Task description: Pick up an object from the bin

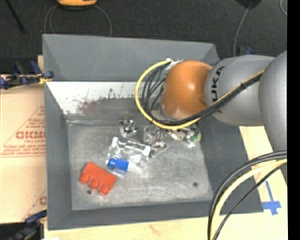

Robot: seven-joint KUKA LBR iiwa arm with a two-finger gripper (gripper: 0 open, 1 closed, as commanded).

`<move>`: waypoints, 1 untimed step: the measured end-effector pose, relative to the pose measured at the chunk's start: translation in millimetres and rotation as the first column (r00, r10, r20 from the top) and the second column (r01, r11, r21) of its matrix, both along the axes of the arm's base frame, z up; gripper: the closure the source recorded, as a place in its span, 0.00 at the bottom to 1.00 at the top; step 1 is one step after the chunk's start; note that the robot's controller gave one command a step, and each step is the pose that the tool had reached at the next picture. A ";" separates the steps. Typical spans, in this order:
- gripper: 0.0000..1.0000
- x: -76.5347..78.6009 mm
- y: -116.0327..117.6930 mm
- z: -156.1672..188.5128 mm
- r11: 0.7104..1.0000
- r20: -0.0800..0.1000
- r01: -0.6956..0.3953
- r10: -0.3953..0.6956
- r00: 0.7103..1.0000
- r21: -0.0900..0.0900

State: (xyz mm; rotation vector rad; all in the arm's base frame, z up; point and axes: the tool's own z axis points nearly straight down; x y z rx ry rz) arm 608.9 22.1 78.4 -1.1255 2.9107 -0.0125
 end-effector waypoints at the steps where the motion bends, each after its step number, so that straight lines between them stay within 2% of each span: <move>1: 1.00 -9.6 -1.3 85.8 1.000 -0.011 0.008 -0.008 1.000 -0.001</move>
Offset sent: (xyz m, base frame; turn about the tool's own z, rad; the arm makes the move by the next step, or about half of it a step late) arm -0.0120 -0.0001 0.0800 0.0081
